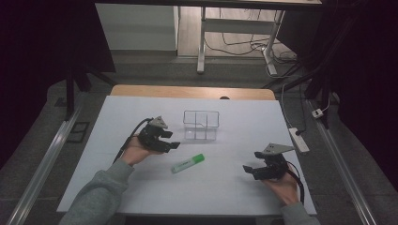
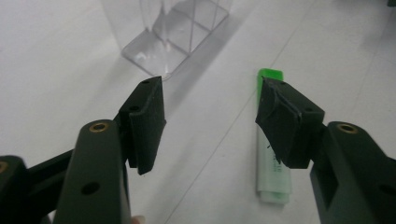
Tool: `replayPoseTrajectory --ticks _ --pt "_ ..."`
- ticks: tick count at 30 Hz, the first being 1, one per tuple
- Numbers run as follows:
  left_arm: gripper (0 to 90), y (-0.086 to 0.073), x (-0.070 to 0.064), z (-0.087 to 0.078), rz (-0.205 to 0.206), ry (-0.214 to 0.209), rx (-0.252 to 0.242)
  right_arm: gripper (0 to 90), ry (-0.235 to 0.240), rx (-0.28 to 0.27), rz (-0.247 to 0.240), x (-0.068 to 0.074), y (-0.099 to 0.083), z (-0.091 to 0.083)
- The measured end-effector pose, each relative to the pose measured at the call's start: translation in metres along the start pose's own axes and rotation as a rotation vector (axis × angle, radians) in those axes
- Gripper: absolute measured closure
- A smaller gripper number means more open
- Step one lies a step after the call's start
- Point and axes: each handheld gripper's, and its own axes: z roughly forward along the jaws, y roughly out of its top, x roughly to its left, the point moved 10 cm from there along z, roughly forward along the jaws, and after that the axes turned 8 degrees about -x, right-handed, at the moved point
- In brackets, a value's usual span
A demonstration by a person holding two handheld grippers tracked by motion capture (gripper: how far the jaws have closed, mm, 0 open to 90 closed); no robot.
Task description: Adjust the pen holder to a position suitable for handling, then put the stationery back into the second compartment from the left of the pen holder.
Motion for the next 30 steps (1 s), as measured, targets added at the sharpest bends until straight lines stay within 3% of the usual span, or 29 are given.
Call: replayPoseTrajectory --ticks 14,30 --pt "38.4 0.015 -0.019 0.01 0.024 -0.063 0.015 21.3 0.002 -0.003 0.0 0.001 0.0 0.0" --pt "37.7 0.02 -0.038 0.038 0.061 -0.105 0.093 21.3 0.001 -0.002 0.001 0.002 -0.001 -0.002"
